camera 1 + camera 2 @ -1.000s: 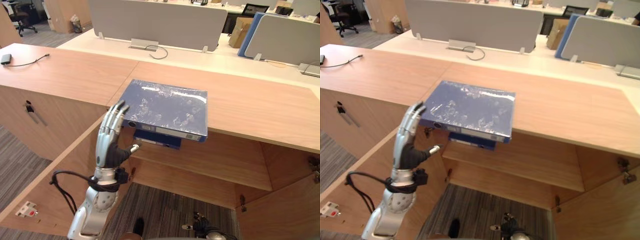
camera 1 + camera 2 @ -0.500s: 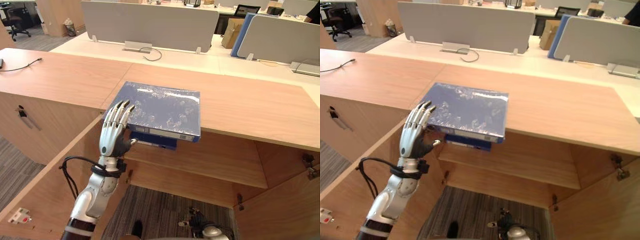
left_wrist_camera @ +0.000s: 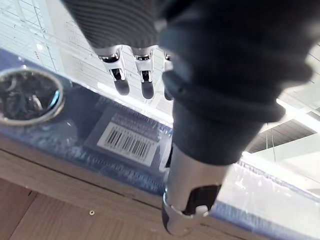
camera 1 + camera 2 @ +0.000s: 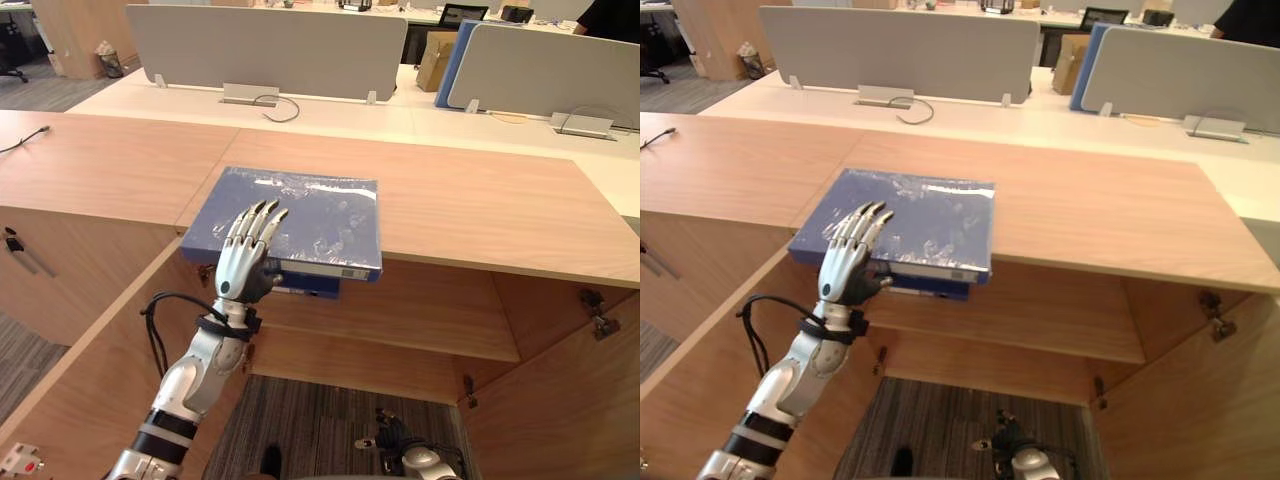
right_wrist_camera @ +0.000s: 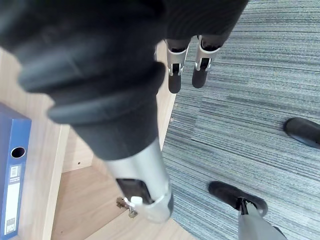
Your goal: Walk over to the cabinet, pick up the folder, carry it to the office cabinet, place the folder inside the office cabinet, then close the office cabinet door
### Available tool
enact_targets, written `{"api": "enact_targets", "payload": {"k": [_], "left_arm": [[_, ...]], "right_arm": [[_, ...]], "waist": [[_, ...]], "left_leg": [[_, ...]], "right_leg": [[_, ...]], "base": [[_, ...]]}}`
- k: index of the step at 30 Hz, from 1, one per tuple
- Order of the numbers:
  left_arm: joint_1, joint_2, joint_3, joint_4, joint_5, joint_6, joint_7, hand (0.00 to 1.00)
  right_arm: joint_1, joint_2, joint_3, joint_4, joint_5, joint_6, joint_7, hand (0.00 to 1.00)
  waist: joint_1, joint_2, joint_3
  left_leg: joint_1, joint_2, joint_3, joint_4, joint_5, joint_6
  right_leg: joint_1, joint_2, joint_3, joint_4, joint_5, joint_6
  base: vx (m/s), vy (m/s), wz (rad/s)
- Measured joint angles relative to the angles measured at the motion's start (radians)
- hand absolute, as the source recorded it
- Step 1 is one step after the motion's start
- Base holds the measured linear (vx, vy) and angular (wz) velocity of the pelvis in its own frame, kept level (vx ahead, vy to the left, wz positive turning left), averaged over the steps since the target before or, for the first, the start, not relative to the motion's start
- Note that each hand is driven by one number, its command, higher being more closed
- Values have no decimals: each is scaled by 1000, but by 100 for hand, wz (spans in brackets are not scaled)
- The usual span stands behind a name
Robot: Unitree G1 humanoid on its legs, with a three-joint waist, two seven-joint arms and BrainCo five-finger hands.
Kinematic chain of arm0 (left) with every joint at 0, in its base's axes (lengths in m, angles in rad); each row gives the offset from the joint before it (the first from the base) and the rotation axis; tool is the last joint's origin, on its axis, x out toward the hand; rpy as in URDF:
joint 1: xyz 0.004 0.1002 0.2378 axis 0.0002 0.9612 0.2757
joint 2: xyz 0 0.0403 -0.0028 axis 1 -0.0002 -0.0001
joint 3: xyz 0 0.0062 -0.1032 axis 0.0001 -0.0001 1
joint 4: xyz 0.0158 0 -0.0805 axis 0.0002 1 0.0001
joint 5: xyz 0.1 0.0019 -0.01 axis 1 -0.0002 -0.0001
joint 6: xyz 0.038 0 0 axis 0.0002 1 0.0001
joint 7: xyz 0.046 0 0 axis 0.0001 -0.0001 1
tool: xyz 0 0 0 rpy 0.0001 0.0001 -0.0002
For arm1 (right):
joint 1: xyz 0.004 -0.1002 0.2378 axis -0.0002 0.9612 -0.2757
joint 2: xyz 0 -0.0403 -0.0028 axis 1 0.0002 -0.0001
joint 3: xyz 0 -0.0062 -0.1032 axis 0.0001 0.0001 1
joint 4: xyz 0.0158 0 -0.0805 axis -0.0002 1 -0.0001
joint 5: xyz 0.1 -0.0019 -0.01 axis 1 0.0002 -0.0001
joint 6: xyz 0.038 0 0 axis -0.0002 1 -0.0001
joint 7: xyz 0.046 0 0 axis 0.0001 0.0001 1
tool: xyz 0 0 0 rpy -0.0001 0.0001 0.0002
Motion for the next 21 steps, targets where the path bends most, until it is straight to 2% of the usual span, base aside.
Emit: {"api": "enact_targets", "payload": {"k": [8,12,13,21], "left_arm": [[-26,16,-4,39,13,5,-5,0],[-64,41,-12,78,25,15,-6,0],[-74,41,-18,85,26,19,-6,100],[-89,47,-16,93,39,30,-3,100]], "right_arm": [[-11,-1,1,0,0,0,0,0],[-28,-2,5,0,-1,0,1,0],[-31,-4,8,0,0,0,1,0],[-31,-10,8,0,-1,2,8,0]], "waist": [[-11,0,0],[-27,0,1],[-30,1,1],[-40,1,1]], "left_leg": [[2,-3,12,1,-7,0],[18,-2,22,0,-10,0],[18,-1,23,0,-11,0],[18,-6,34,0,-19,1]], "right_leg": [[1,-4,7,-3,0,0],[13,-6,12,-3,0,0],[11,-6,14,-6,0,0],[10,-12,23,-9,0,0]], "base": [[9,-3,-2],[-12,-2,-6],[-32,9,-5],[-3,6,-3]]}}
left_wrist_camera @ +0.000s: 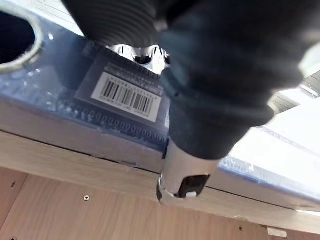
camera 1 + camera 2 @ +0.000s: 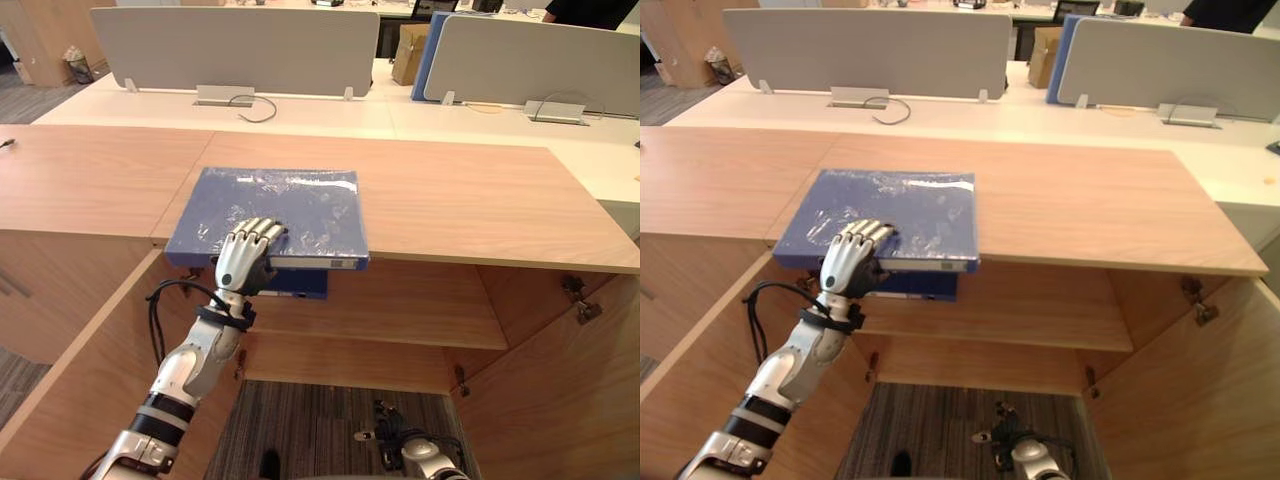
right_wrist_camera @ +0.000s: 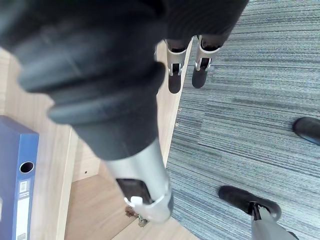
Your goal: Walk over to the cabinet, pick up the folder, carry it to the office cabinet, place the folder inside the office cabinet, then close the office cabinet door
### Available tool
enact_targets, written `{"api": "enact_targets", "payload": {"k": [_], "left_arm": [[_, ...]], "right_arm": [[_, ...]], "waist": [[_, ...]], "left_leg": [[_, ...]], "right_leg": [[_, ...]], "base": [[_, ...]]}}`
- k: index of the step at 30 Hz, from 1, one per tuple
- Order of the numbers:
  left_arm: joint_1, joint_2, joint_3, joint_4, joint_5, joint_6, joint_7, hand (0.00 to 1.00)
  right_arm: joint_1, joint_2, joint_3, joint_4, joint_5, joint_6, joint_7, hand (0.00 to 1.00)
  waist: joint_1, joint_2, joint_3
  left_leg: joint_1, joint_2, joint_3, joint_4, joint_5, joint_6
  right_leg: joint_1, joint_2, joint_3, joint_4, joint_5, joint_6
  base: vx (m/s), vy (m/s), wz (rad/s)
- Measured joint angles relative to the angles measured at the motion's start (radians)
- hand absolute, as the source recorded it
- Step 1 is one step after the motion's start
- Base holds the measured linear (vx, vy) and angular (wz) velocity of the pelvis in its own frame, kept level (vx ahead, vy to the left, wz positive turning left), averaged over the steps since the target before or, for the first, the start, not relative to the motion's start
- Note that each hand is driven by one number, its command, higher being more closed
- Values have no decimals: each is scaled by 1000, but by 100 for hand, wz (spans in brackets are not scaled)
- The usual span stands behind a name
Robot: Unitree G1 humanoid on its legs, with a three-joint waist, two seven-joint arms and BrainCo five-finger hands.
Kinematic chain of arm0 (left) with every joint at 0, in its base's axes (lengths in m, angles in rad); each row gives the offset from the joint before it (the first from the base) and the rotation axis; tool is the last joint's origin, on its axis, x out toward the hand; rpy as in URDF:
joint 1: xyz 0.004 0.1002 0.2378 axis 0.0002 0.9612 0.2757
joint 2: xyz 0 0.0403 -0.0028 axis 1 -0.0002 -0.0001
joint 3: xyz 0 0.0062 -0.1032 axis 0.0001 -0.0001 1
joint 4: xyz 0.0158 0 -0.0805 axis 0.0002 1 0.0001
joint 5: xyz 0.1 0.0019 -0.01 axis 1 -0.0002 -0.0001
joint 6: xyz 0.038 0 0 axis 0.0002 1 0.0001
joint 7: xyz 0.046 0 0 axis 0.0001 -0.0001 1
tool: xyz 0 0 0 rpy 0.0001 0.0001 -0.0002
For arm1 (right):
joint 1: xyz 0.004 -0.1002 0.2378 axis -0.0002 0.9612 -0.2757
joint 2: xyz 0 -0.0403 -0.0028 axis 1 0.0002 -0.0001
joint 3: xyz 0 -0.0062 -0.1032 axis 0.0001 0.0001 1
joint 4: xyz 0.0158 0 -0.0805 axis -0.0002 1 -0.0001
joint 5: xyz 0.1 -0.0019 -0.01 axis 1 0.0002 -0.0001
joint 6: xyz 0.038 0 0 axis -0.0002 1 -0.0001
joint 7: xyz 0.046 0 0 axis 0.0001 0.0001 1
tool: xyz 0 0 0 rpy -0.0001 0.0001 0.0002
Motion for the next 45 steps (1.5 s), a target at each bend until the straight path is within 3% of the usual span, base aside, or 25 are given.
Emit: {"api": "enact_targets", "payload": {"k": [11,14,17,22,27,30,32,34,38,40,43,45], "left_arm": [[-28,-3,23,1,-2,14,29,100],[-22,-66,63,-56,-23,27,21,100],[12,-157,117,-262,-207,26,19,100],[74,-205,165,-478,-612,-72,-5,100],[195,-300,279,-661,-952,-207,-27,100],[276,-351,372,-720,-1205,-288,-79,100],[310,-376,408,-737,-1322,-319,-119,100],[370,-411,464,-758,-1474,-358,-171,100],[448,-444,503,-762,-1605,-376,-236,100],[461,-447,503,-762,-1662,-371,-295,100],[446,-447,496,-748,-1655,-366,-315,100],[424,-447,479,-710,-1650,-362,-319,100]], "right_arm": [[-4,-1,0,0,-16,0,2,0],[2,-1,-4,2,-13,0,1,0],[29,0,-25,3,30,-1,-16,0],[113,1,-57,-55,175,-10,-32,0],[262,6,-73,-401,203,-29,-93,0],[304,23,-104,-689,209,-34,-155,0],[322,33,-117,-832,213,-41,-171,0],[351,54,-122,-1061,246,-74,-183,0],[360,71,-144,-1361,280,-146,-172,0],[315,70,-198,-1547,278,-213,-159,0],[203,68,-212,-1607,279,-278,-170,0],[141,68,-183,-1616,280,-297,-171,0]], "waist": [[-12,4,2],[-11,6,4],[-6,6,3],[-3,10,0],[-15,32,-10],[-15,50,-9],[-14,54,-9],[-11,55,-18],[-1,50,-34],[-3,45,-38],[-10,46,-41],[-8,47,-41]], "left_leg": [[10,0,19,0,-2,-1],[9,-1,18,0,-4,2],[-4,0,25,1,-4,2],[0,12,69,5,-1,2],[1,40,91,5,0,0],[1,48,93,1,-16,6],[2,48,94,1,-17,6],[3,47,99,1,-16,6],[17,46,125,5,-10,5],[17,43,127,5,-10,6],[19,42,132,5,-10,6],[19,42,132,5,-10,6]], "right_leg": [[2,-5,13,1,0,1],[0,-7,14,-2,0,1],[-15,-8,27,3,3,2],[-30,-5,69,7,11,-3],[-56,14,96,26,24,-11],[-64,21,97,36,27,-16],[-65,21,97,33,27,-16],[-66,18,99,33,27,-16],[-66,17,127,31,28,-14],[-66,17,133,25,33,-9],[-66,19,140,25,36,-6],[-66,20,140,26,36,-6]], "base": [[6,1,-4],[0,0,0],[11,18,-7],[-2,4,-23],[-58,-13,-21],[-102,19,-3],[-102,37,-1],[-52,35,-4],[3,17,-19],[21,4,-10],[18,-2,-7],[0,0,0]]}}
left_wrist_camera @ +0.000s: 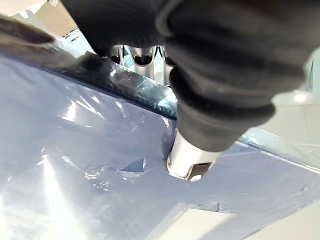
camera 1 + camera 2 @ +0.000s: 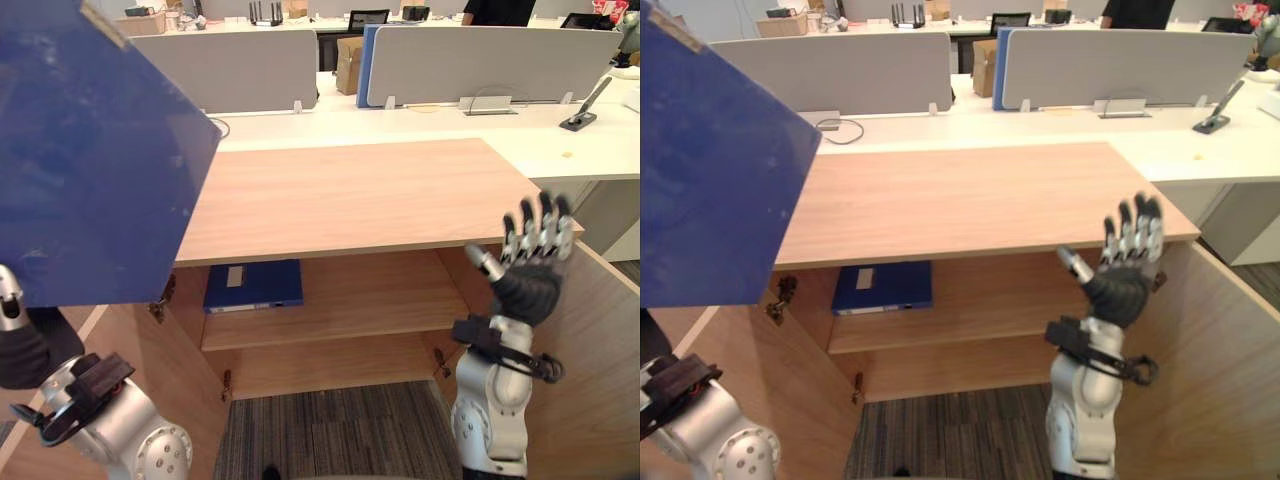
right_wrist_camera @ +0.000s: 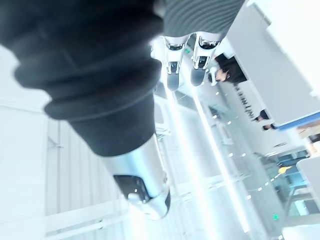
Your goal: Walk over to the cabinet, pick up the folder, carry it to the office cabinet, place the folder inside the office cabinet, then close the office cabinet door
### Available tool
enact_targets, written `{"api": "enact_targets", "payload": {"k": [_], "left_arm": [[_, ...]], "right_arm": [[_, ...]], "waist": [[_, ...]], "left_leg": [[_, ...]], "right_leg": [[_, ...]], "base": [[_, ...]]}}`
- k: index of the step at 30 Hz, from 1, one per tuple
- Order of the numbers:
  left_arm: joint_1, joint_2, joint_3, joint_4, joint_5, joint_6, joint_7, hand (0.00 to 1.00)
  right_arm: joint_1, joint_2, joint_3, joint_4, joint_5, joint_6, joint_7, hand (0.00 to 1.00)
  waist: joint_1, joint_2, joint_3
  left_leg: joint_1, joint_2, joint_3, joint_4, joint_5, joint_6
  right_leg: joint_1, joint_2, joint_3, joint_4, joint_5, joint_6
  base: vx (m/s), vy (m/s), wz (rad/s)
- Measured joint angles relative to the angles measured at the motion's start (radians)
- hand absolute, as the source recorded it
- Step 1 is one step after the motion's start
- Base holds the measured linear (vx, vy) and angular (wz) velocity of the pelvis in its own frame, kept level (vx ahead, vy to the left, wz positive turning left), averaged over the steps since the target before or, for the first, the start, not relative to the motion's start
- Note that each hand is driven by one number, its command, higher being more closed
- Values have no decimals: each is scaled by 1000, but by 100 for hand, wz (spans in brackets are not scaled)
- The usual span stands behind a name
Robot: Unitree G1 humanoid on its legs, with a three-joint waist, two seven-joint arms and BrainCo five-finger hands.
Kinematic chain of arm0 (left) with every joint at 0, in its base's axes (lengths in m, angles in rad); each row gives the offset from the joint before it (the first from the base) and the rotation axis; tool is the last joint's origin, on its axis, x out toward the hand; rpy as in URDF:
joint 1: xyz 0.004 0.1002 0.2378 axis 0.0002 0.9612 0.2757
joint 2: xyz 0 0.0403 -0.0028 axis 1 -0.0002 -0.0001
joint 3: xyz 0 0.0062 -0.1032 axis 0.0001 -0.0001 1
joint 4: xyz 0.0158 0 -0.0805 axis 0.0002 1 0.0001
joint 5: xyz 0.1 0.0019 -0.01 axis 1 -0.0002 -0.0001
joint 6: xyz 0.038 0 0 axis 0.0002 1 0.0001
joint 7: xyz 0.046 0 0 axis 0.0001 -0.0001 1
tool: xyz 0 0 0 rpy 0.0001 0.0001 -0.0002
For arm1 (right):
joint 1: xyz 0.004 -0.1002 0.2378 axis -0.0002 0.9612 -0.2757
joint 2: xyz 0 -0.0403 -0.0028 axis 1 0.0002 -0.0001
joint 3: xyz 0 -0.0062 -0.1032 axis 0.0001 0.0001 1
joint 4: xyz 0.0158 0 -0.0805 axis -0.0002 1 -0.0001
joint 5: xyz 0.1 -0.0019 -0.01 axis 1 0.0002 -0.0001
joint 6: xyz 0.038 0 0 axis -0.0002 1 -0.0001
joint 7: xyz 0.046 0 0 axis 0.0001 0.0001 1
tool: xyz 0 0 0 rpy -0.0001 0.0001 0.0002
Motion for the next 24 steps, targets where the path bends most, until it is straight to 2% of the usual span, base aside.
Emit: {"api": "enact_targets", "payload": {"k": [3,7,9,12,16,19,24], "left_arm": [[-42,8,-46,100,-5,13,-10,100],[-96,39,-128,232,5,58,-11,100],[-121,79,-180,296,77,100,-11,100],[-131,108,-222,321,169,136,-12,100],[-136,125,-250,332,186,147,-32,100],[-146,125,-248,355,162,146,-30,100],[-148,140,-268,357,125,146,-30,100]], "right_arm": [[-89,-5,95,8,10,-3,8,0],[-244,-42,228,95,125,-4,76,0],[-362,-75,292,210,216,10,118,0],[-486,-114,366,326,349,46,176,0],[-656,-184,431,459,473,90,221,0],[-795,-227,450,559,532,113,222,0],[-897,-242,468,591,551,114,220,0]], "waist": [[4,0,0],[5,0,0],[5,1,0],[7,1,1],[20,2,1],[29,3,1],[34,5,3]], "left_leg": [[0,-1,-1,0,0,0],[3,-4,-2,0,2,3],[4,-5,-2,0,4,5],[5,-6,-2,0,6,5],[9,-6,-3,0,9,4],[13,-5,-5,0,10,3],[13,-5,-5,0,12,4]], "right_leg": [[0,-1,0,2,0,0],[0,-4,0,8,0,1],[-1,-4,0,10,0,1],[0,-6,0,13,0,1],[2,-5,0,15,0,1],[5,-4,0,17,0,1],[4,-5,-1,16,0,1]], "base": [[0,0,0],[0,0,0],[-34,15,0],[0,0,0],[0,0,0],[-22,0,1],[0,0,0]]}}
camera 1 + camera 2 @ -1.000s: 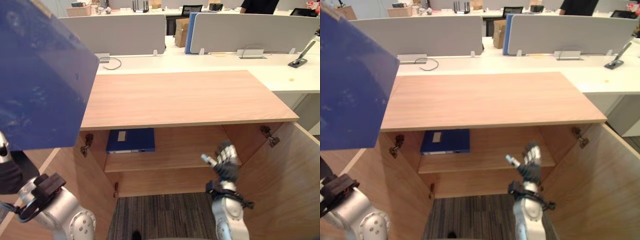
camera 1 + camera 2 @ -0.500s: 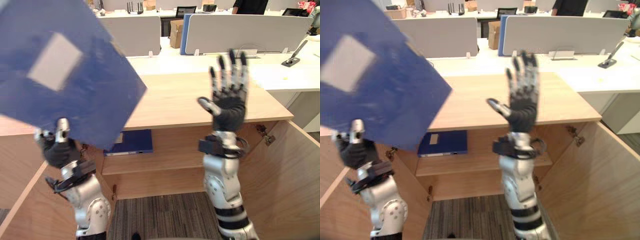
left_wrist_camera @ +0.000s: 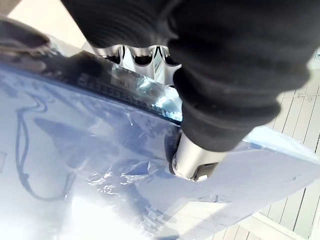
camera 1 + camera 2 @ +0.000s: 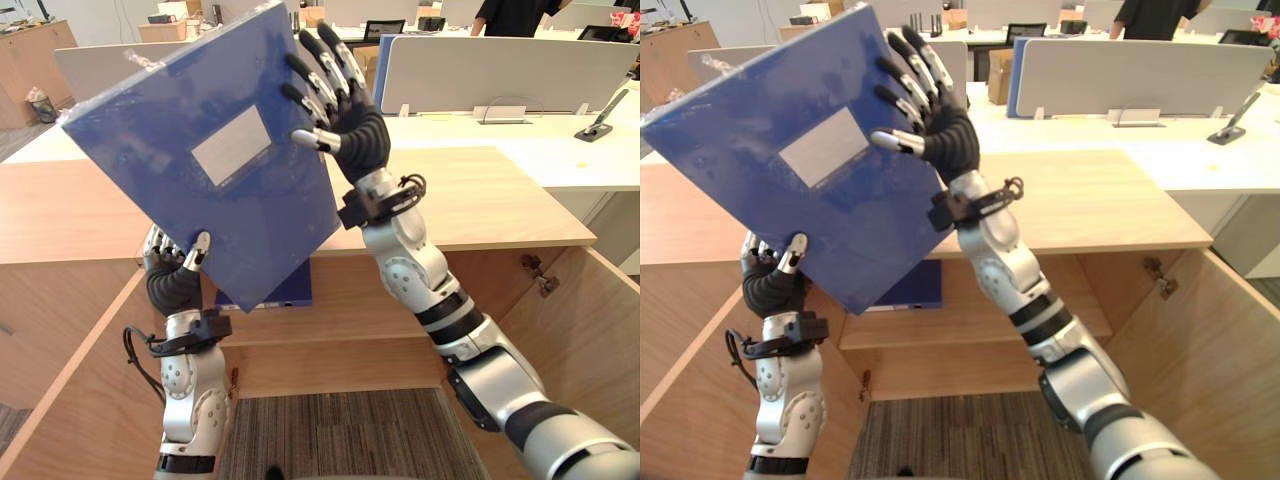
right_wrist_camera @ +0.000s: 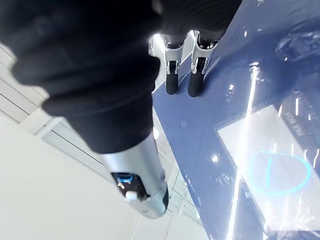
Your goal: Walk over to the cabinet, pick up the folder, carry it to the office cabinet, place the folder inside the office cabinet, then close the office cabinet door
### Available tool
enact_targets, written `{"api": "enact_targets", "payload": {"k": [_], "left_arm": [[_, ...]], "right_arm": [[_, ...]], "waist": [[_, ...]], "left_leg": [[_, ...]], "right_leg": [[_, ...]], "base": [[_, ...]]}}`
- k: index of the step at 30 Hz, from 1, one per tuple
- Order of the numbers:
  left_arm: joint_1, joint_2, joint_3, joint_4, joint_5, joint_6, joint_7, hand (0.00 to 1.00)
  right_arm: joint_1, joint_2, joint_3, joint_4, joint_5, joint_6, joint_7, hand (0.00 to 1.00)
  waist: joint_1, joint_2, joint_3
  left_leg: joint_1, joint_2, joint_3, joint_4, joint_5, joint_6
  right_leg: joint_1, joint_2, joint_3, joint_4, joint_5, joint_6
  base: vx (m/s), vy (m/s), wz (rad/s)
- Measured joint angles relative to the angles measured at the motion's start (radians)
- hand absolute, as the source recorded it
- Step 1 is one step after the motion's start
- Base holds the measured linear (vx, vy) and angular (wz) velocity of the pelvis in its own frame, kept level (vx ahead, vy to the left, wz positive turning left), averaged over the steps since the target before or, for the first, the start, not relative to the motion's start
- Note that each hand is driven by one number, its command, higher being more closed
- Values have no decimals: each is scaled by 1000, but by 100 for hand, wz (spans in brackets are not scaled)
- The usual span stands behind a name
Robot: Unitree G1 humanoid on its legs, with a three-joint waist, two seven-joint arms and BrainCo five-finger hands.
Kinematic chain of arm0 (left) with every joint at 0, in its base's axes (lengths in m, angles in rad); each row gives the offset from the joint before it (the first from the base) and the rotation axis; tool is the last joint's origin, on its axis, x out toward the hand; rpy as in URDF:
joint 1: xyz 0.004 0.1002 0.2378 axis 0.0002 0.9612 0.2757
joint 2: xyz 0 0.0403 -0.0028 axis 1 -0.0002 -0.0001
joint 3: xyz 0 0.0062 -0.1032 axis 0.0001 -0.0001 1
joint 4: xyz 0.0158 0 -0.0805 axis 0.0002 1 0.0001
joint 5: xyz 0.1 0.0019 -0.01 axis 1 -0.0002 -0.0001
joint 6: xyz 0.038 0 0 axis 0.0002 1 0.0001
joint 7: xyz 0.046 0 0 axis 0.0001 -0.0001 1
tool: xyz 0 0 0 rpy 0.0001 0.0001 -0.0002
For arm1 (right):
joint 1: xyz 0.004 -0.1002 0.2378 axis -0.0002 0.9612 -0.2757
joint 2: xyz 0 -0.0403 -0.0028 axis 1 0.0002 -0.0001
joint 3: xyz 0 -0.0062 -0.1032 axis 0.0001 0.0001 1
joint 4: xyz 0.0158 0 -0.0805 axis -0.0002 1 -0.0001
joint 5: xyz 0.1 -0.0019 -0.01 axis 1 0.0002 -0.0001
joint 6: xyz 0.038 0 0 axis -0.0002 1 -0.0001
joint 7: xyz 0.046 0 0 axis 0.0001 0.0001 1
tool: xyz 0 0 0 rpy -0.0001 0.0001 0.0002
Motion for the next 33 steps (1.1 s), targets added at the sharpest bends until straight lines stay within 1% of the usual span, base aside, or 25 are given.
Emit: {"api": "enact_targets", "payload": {"k": [2,4,8,10,13,15,16,17,18,19,20,22,26,31,33], "left_arm": [[0,4,-1,1,-16,0,0,100],[0,5,-5,7,-21,0,0,100],[0,5,-17,12,-21,0,0,100],[0,5,-18,12,-21,0,0,100],[-1,4,-30,11,-15,0,0,100],[-6,0,-36,11,-6,0,0,100],[-9,-2,-37,11,0,0,0,100],[-17,-3,-36,11,10,0,0,100],[-25,-3,-35,11,27,-1,0,100],[-28,-3,-35,11,35,-2,2,100],[-30,-3,-34,11,48,-2,3,100],[-32,-13,-26,12,68,-2,12,100],[-32,-27,9,11,81,-6,43,100],[-32,-41,51,11,92,-16,76,100],[-32,-41,58,11,104,-18,79,100]], "right_arm": [[-19,0,11,21,-2,-4,-5,0],[-27,0,12,36,-14,-5,-25,0],[-27,1,6,43,-108,-6,-59,0],[-27,10,-11,43,-191,-4,-82,0],[-27,49,-69,43,-409,3,-146,0],[-24,81,-106,37,-618,5,-216,0],[-19,90,-113,30,-681,6,-240,0],[-2,102,-127,10,-798,10,-284,0],[21,119,-142,-16,-873,14,-310,0],[34,126,-147,-27,-919,19,-329,0],[58,137,-150,-47,-994,27,-361,0],[110,155,-161,-86,-1066,33,-396,0],[200,188,-191,-137,-1104,40,-436,0],[280,191,-184,-188,-1146,43,-438,0],[300,202,-184,-198,-1151,43,-437,0]], "waist": [[0,0,0],[0,2,1],[0,6,2],[0,9,0],[0,16,-1],[0,19,-2],[0,19,-2],[0,19,-2],[0,20,-2],[0,20,-2],[0,21,-2],[0,21,-2],[-1,21,-2],[-2,21,-2],[-2,21,-2]], "left_leg": [[0,0,0,0,2,0],[0,0,-2,0,4,1],[-1,0,-5,0,7,3],[-2,0,-6,0,9,3],[-3,0,-8,0,11,3],[-3,0,-9,0,12,4],[-3,0,-10,0,13,4],[-4,-1,-13,0,14,4],[-4,-1,-16,0,14,4],[-4,-2,-18,0,15,4],[-3,-3,-20,0,15,4],[-3,-4,-23,0,16,5],[-3,-4,-24,0,18,6],[-2,-4,-23,0,19,7],[0,-4,-23,0,19,7]], "right_leg": [[0,0,0,0,0,-1],[0,0,-2,1,1,-2],[0,0,-5,1,3,-3],[0,1,-6,1,3,-4],[0,1,-8,1,4,-5],[1,1,-10,0,5,-6],[1,1,-11,0,5,-6],[2,2,-13,0,5,-6],[4,1,-16,0,5,-6],[5,1,-18,0,5,-5],[6,1,-19,-1,5,-5],[8,1,-19,-2,6,-4],[9,1,-19,-3,8,-3],[13,1,-19,-8,13,-2],[15,1,-19,-9,13,-2]], "base": [[0,0,0],[0,0,0],[0,0,0],[0,0,0],[0,0,0],[0,0,0],[0,0,5],[0,0,6],[0,0,7],[-3,1,7],[-4,2,5],[-8,3,5],[0,0,0],[0,0,0],[0,0,0]]}}
